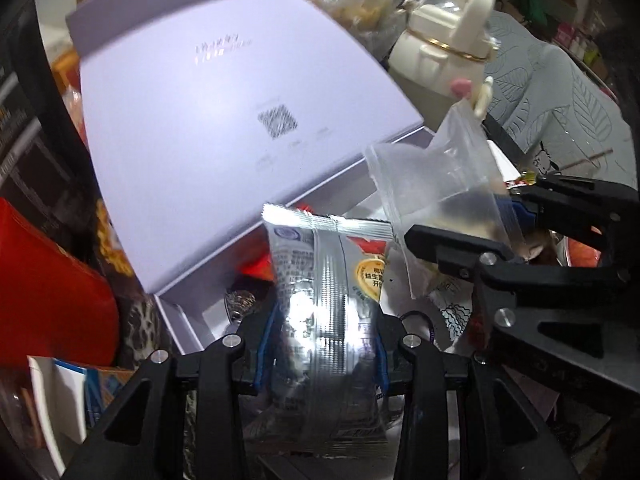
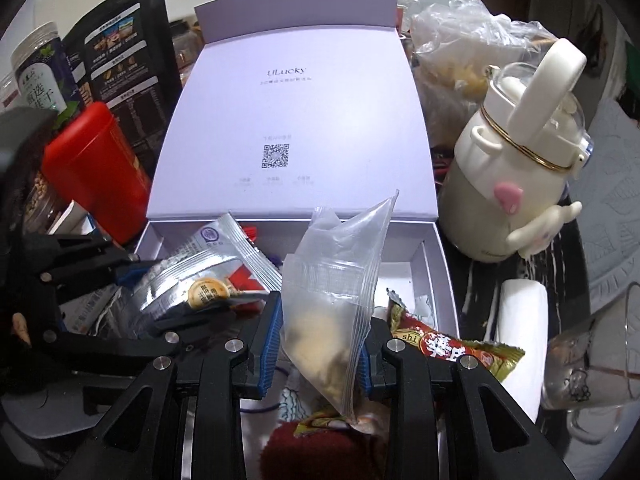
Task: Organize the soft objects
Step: 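Lower silver packet into box and open left tool while right releases zip bag, then withdraw both open tools from the box back over the table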
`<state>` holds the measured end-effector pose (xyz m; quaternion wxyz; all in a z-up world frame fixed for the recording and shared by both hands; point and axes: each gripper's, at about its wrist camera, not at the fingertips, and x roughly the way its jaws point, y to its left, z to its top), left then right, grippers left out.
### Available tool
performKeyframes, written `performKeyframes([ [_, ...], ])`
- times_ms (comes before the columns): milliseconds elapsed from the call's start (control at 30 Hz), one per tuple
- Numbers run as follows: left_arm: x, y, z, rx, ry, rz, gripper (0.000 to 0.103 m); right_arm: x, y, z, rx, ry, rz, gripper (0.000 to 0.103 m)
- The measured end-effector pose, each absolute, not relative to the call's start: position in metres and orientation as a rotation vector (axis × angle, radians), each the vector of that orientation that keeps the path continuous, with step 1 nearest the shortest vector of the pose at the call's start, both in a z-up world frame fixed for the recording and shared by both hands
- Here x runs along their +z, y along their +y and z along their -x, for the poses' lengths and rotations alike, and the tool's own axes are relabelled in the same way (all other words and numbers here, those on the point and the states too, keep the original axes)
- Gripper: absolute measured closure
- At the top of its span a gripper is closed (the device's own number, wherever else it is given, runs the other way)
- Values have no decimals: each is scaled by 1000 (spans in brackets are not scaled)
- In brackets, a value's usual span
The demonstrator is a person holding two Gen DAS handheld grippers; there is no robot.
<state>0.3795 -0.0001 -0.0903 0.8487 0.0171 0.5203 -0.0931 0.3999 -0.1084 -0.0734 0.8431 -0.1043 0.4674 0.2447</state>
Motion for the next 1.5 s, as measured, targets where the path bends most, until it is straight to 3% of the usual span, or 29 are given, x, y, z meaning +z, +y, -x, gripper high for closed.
performKeyframes([
  [367,-83,-5,-381,-141,1024,-104,65,-72,-107,-402,503,974,216,69],
  [633,-74,-16,-377,-121,990,-161,65,-64,-118,-397,455,962,222,59],
  [767,-76,-14,-380,-112,1001,-152,64,-61,-123,-400,431,969,195,49],
  [900,-70,-12,-381,-63,987,-179,53,-59,-122,-400,407,979,215,41],
  [1067,-50,-6,-375,-42,943,-154,42,-50,-124,-394,391,964,215,41],
  [1500,36,8,-335,-25,785,-123,42,39,-118,-360,367,778,229,41],
])
